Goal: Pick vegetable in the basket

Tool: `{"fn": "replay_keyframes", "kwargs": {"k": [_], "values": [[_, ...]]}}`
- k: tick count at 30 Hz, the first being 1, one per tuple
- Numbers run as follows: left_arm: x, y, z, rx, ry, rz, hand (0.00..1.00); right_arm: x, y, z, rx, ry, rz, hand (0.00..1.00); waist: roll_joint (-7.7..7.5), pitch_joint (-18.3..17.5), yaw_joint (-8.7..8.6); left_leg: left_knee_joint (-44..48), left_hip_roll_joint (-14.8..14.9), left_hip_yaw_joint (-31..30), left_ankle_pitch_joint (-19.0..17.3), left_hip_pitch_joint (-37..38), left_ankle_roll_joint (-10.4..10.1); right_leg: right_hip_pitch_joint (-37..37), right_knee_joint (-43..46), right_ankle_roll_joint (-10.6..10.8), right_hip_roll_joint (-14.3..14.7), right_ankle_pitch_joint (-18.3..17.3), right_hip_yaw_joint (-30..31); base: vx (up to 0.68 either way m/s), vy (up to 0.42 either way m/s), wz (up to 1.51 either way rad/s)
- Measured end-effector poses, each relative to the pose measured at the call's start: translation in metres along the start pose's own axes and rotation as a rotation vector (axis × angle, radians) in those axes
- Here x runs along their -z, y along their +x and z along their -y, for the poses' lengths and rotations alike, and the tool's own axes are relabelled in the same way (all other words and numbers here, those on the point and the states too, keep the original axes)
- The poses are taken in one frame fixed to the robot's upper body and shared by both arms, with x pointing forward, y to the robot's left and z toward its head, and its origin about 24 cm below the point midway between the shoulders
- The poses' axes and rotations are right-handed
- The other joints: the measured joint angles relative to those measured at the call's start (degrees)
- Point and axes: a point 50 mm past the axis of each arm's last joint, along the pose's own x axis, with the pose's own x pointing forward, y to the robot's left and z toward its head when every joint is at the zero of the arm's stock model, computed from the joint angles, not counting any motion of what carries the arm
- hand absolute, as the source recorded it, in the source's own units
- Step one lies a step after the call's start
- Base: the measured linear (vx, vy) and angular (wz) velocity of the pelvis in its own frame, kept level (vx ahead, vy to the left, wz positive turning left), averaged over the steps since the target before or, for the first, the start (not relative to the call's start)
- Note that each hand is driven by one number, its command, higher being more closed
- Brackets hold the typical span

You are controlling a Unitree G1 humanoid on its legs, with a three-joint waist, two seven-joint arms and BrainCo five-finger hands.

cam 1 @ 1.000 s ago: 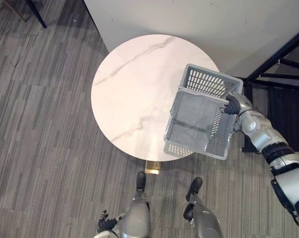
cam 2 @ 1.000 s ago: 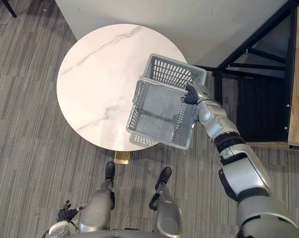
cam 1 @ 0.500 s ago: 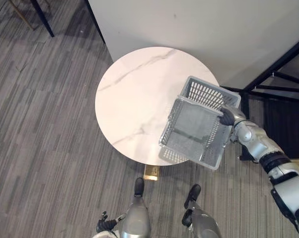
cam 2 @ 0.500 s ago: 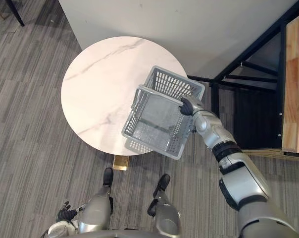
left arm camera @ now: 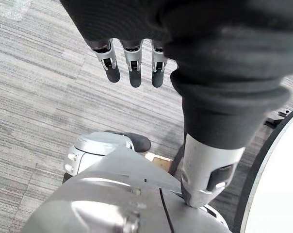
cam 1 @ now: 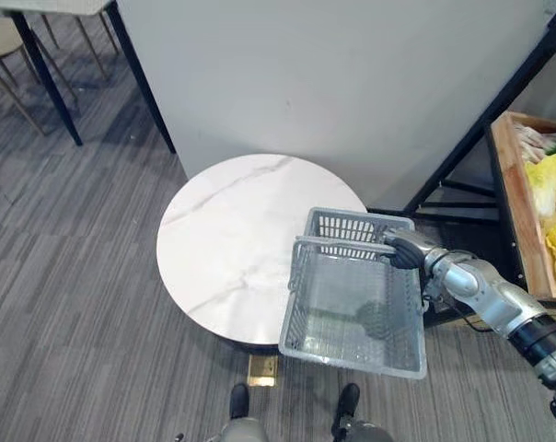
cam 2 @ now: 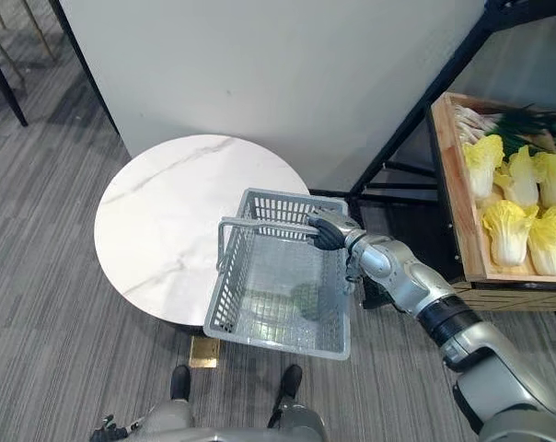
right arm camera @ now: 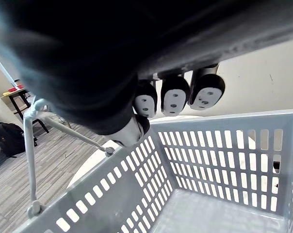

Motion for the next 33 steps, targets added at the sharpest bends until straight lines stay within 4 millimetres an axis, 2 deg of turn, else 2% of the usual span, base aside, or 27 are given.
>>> {"fn": "replay_keyframes", "kwargs": {"k": [5, 9, 12, 14, 16, 17, 18, 19, 20, 21, 22, 23, 24, 25, 26, 27, 28, 29, 31, 32, 33], "values": [[0.006, -0.001, -0.001, 0.004, -0.002, -0.03, 0.0, -0.008, -0.002, -0.011, -0.048, 0.007, 0.038, 1.0, 0.28, -1.5, 0.07, -0.3, 0.1, 0.9, -0.3, 1.5, -0.2, 0.9, -0.1, 0.0, 0.2, 0.0, 0.9, 0.0, 0.003, -0.09], [0.012, -0.003, -0.001, 0.011, -0.024, -0.045, 0.0, -0.005, -0.008, -0.024, -0.078, 0.032, 0.025, 1.0, 0.62, -1.9, 0.12, 0.8, 0.2, 1.6, -1.2, 3.4, 0.1, 2.8, -0.1, -0.3, 0.3, 0.2, 1.6, 0.02, 0.002, -0.09], [0.016, -0.004, -0.002, 0.007, -0.04, -0.057, 0.0, -0.001, -0.017, -0.037, -0.104, 0.058, 0.011, 1.0, 1.05, -2.1, -0.1, 8.3, 0.8, 3.0, -6.0, 2.8, 0.3, 3.2, 2.7, 0.1, -0.2, -1.0, 3.6, 0.02, 0.023, -0.29], [0.018, -0.005, -0.001, 0.013, -0.04, -0.063, 0.0, 0.004, -0.031, -0.045, -0.114, 0.072, -0.019, 1.0, 2.3, -2.2, -0.44, 13.7, 1.9, 4.8, -10.3, 2.0, 0.8, 0.9, 8.9, 0.4, -0.4, -2.0, 6.6, -0.05, 0.087, -0.42], [0.017, -0.005, -0.003, 0.015, -0.006, -0.059, 0.0, 0.005, -0.037, -0.044, -0.1, 0.07, -0.027, 1.0, 2.41, -2.2, -1.34, 15.8, 1.9, 6.9, -11.9, 1.4, 1.5, -2.3, 13.0, 0.7, -0.7, -1.7, 9.6, -0.08, 0.125, -0.57], [0.016, -0.004, -0.005, 0.019, 0.033, -0.054, 0.0, 0.004, -0.04, -0.039, -0.071, 0.048, -0.03, 1.0, 2.42, -2.3, -1.96, 17.6, 2.0, 9.2, -12.9, 0.2, 2.2, -5.6, 15.0, 1.5, -0.5, 0.7, 12.9, -0.11, 0.166, -0.81], [0.015, -0.004, -0.006, 0.022, 0.056, -0.05, 0.0, 0.003, -0.04, -0.037, -0.061, 0.038, -0.026, 1.0, 2.43, -2.3, -2.17, 18.1, 2.0, 10.6, -13.3, -0.2, 2.6, -7.1, 14.9, 0.9, -0.1, 2.9, 13.6, -0.18, 0.225, -1.33], [0.015, -0.004, -0.006, 0.028, 0.079, -0.054, 0.0, -0.001, -0.037, -0.032, -0.045, 0.013, -0.01, 1.0, 2.96, -2.4, -1.82, 17.8, 2.8, 13.6, -13.1, -0.9, 4.5, -9.1, 10.1, -1.6, 1.6, 11.1, 13.2, -0.21, 0.159, -1.85], [0.017, -0.003, -0.004, 0.036, 0.107, -0.066, 0.0, -0.007, -0.034, -0.029, -0.029, -0.013, 0.013, 1.0, 3.76, -2.3, -0.78, 16.1, 4.5, 19.3, -11.8, -0.4, 6.1, -9.4, 5.8, -8.0, 2.8, 15.2, 8.8, -0.2, 0.147, -1.88], [0.016, -0.003, -0.003, 0.038, 0.114, -0.065, 0.0, -0.008, -0.033, -0.028, -0.026, -0.019, 0.022, 1.0, 3.97, -2.0, -1.26, 15.3, 4.4, 21.3, -11.1, 0.0, 6.4, -10.1, 11.2, -11.2, 1.7, 9.4, 3.3, -0.19, 0.12, -1.5], [0.019, -0.003, -0.004, 0.038, 0.126, -0.078, 0.0, -0.007, -0.033, -0.027, -0.028, -0.023, 0.021, 1.0, 3.92, -2.1, -1.86, 14.4, 4.0, 23.5, -10.2, 1.3, 6.1, -9.8, 20.7, -12.4, -1.1, 0.1, -4.6, -0.14, 0.145, -1.29], [0.02, -0.004, -0.003, 0.044, 0.148, -0.08, 0.0, -0.005, -0.031, -0.026, -0.027, -0.03, 0.012, 1.0, 3.93, -2.1, -1.56, 15.4, 4.1, 27.6, -10.7, 2.6, 6.9, -8.7, 29.9, -12.7, -4.4, -7.7, -11.4, -0.17, 0.143, -1.67], [0.016, -0.003, -0.003, 0.05, 0.181, -0.07, 0.0, -0.004, -0.029, -0.021, -0.021, -0.057, 0.008, 1.0, 3.84, -2.0, -1.45, 18.5, 4.7, 31.6, -12.2, 2.8, 8.2, -8.3, 33.9, -13.5, -6.9, -10.1, -16.0, -0.15, 0.082, -1.63], [0.011, -0.001, -0.003, 0.053, 0.199, -0.057, 0.0, -0.003, -0.027, -0.018, -0.015, -0.068, 0.007, 1.0, 3.39, -1.6, -1.68, 20.4, 4.5, 32.9, -13.7, 2.8, 7.6, -8.8, 32.9, -13.8, -6.2, -9.2, -17.6, -0.19, 0.054, -1.76], [0.011, -0.001, -0.001, 0.063, 0.211, -0.063, 0.0, -0.003, -0.024, -0.014, -0.006, -0.079, 0.007, 1.0, 4.42, -2.0, -1.42, 18.2, 5.2, 35.0, -13.9, 3.1, 7.2, -7.1, 23.3, -13.6, -0.6, -5.9, -15.8, -0.25, -0.018, -1.92], [0.018, -0.002, 0.001, 0.064, 0.207, -0.086, 0.0, -0.005, -0.024, -0.013, -0.003, -0.087, 0.014, 1.0, 6.06, -2.2, -0.55, 15.5, 6.4, 41.1, -12.4, 4.8, 7.4, -5.8, 26.0, -15.7, -0.2, -10.7, -16.8, -0.28, -0.009, -1.88], [0.019, -0.003, 0.001, 0.064, 0.211, -0.088, 0.0, -0.004, -0.024, -0.012, -0.004, -0.088, 0.012, 1.0, 6.09, -2.2, -1.03, 14.7, 6.3, 42.5, -11.8, 5.2, 7.6, -5.5, 30.8, -15.5, -1.6, -13.9, -18.0, -0.21, -0.054, -1.59], [0.014, -0.001, -0.001, 0.06, 0.224, -0.081, 0.0, -0.003, -0.024, -0.013, -0.006, -0.087, 0.007, 1.0, 5.72, -2.1, -2.0, 13.8, 6.0, 44.6, -11.0, 6.2, 7.3, -0.5, 32.0, -9.1, -3.3, -17.4, -20.3, -0.11, -0.03, -1.08], [0.012, 0.0, -0.003, 0.056, 0.233, -0.075, 0.0, -0.003, -0.024, -0.012, -0.002, -0.089, 0.006, 1.0, 4.75, -2.7, -1.7, 13.8, 5.9, 48.6, -10.3, 5.8, 7.0, 3.6, 22.7, -5.8, -3.4, -17.9, -21.4, -0.08, -0.153, -1.24], [0.008, 0.001, 0.001, 0.065, 0.235, -0.064, 0.0, -0.002, -0.023, -0.01, 0.001, -0.092, -0.004, 1.0, 5.25, -2.6, -1.46, 13.7, 6.5, 51.1, -9.5, 5.5, 6.6, 4.3, 16.3, -4.3, -0.9, -15.8, -20.9, -0.08, -0.188, -1.04], [0.007, 0.001, 0.003, 0.069, 0.233, -0.062, 0.0, 0.0, -0.024, -0.012, -0.003, -0.089, -0.014, 1.0, 5.99, -2.7, -1.81, 13.8, 7.1, 51.6, -8.5, 5.2, 6.0, 4.3, 14.5, -4.9, 0.3, -14.4, -20.8, -0.06, -0.17, -0.75]]}}
